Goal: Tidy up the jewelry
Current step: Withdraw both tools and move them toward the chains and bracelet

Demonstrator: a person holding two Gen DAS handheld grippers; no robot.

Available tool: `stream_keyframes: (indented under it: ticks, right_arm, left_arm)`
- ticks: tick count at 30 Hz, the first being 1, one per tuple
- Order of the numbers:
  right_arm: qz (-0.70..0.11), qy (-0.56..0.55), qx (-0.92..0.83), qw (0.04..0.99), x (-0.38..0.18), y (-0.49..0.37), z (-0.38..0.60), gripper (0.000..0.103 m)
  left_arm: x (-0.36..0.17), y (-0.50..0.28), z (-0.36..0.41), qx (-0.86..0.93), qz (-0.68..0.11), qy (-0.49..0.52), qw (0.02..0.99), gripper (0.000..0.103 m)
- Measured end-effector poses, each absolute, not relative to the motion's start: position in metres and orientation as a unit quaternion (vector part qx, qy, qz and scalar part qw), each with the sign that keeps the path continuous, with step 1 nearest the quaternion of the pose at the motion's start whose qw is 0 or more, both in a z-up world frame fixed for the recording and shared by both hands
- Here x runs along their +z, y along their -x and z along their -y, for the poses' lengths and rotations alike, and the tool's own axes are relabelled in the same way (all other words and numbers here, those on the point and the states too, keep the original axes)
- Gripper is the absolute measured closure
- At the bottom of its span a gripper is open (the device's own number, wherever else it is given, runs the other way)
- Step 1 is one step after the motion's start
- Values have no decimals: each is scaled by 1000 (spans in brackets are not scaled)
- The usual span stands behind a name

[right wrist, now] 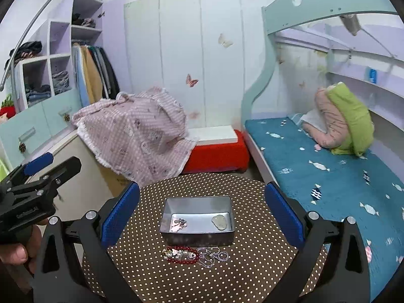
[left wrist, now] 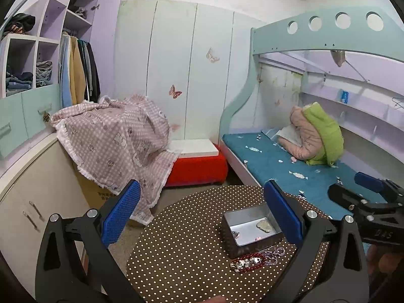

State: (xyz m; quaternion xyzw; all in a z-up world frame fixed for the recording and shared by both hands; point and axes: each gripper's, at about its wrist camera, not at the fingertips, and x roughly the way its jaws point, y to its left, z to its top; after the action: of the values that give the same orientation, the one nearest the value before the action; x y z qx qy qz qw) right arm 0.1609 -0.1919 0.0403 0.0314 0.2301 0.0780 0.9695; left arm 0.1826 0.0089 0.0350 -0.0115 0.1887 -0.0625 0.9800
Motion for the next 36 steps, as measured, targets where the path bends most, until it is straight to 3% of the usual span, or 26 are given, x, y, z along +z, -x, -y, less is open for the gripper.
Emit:
stream_keyframes:
  ticks: [22, 36]
  right_arm:
    - [-227, 10, 207, 952, 43, -167, 226, 7]
    - [-294, -16, 146, 945, -13, -167, 244, 7]
  left_arm:
    - [11, -137, 21, 76, -201, 26, 976, 5]
    - [-36, -171, 23, 18, -251, -3, 968, 5]
